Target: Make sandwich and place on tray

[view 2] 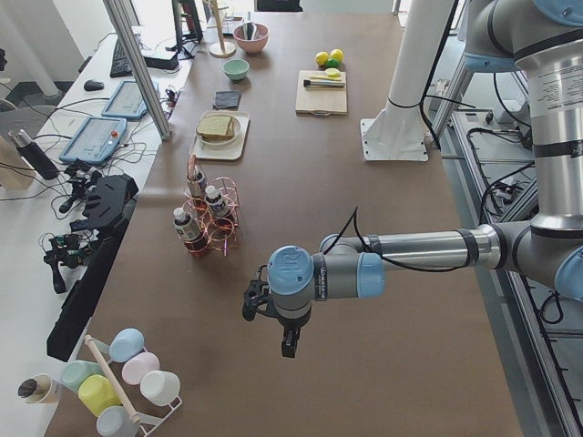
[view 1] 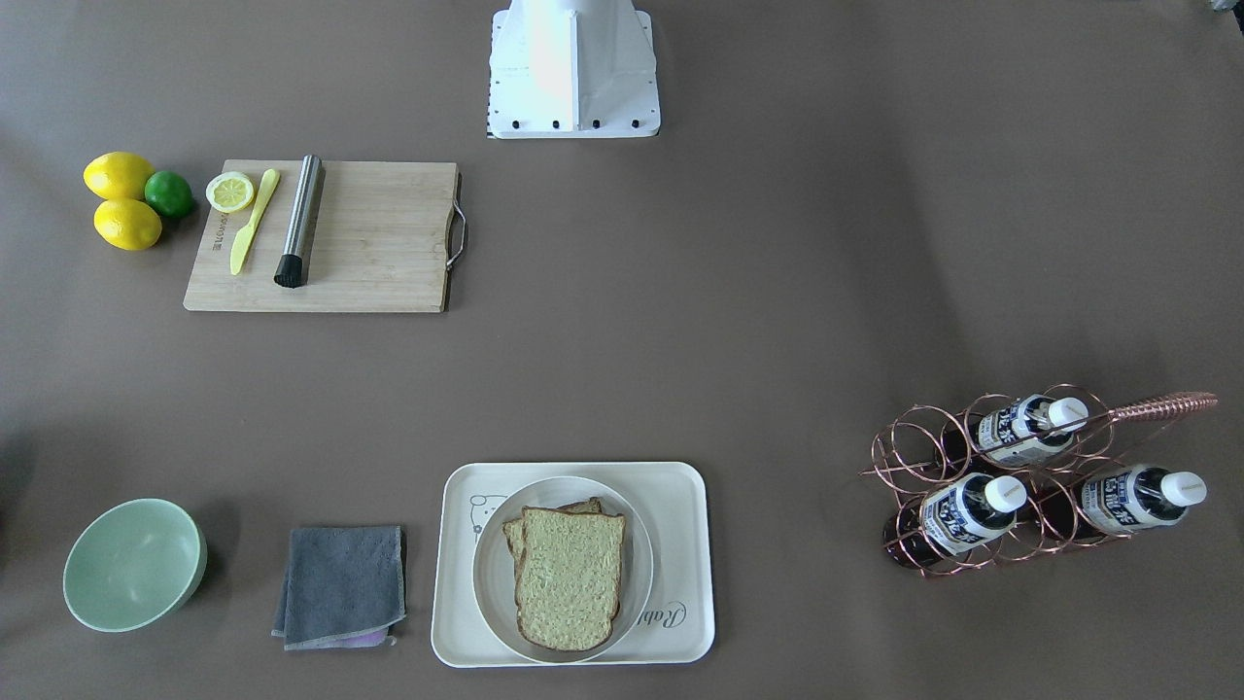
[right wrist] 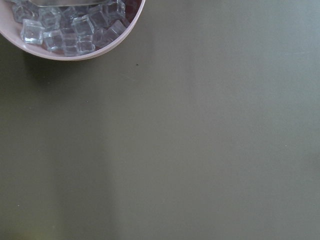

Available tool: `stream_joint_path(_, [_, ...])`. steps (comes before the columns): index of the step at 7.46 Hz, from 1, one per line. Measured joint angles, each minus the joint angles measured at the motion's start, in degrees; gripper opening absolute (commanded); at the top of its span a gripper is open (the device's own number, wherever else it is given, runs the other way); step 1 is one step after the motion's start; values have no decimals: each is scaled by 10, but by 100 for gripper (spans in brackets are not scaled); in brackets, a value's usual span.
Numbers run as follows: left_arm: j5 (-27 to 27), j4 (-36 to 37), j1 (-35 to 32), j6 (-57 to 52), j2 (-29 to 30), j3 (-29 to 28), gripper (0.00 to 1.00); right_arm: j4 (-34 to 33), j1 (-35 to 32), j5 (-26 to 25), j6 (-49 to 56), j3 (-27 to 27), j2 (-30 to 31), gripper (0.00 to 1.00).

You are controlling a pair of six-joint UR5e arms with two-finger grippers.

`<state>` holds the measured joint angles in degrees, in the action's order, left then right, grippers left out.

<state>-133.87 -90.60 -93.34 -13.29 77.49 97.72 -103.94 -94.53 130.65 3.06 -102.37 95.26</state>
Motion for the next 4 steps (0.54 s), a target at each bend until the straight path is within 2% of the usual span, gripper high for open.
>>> stream_joint_path(4, [-2, 0, 0, 1, 1, -5, 99, 12, 0, 2, -1, 1, 1, 100])
